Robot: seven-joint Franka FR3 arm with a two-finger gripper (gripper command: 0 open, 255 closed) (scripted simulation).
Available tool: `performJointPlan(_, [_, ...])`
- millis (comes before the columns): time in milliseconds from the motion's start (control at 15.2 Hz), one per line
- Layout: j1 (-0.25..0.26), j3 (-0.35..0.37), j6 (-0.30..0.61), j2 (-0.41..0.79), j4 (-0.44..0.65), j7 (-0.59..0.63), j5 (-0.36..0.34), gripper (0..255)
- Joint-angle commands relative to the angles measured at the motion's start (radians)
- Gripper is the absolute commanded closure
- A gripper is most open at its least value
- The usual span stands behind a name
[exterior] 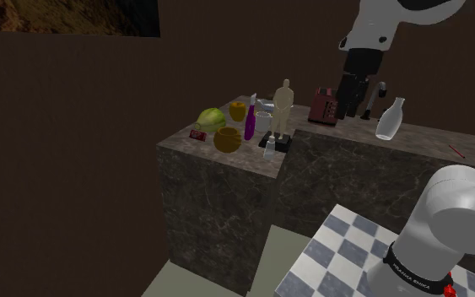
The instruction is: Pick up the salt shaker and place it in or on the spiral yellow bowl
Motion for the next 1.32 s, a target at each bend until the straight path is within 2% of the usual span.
performJointPlan(0, [0.0, 0.0, 0.0, 0.0, 0.0, 0.0, 0.0, 0])
performJointPlan(660, [-0.025, -0.06, 0.382, 0.191, -0.111, -0.095, -0.076, 0])
performJointPlan(1254, [-0.035, -0.123, 0.707, 0.465, -0.084, -0.174, -0.101, 0])
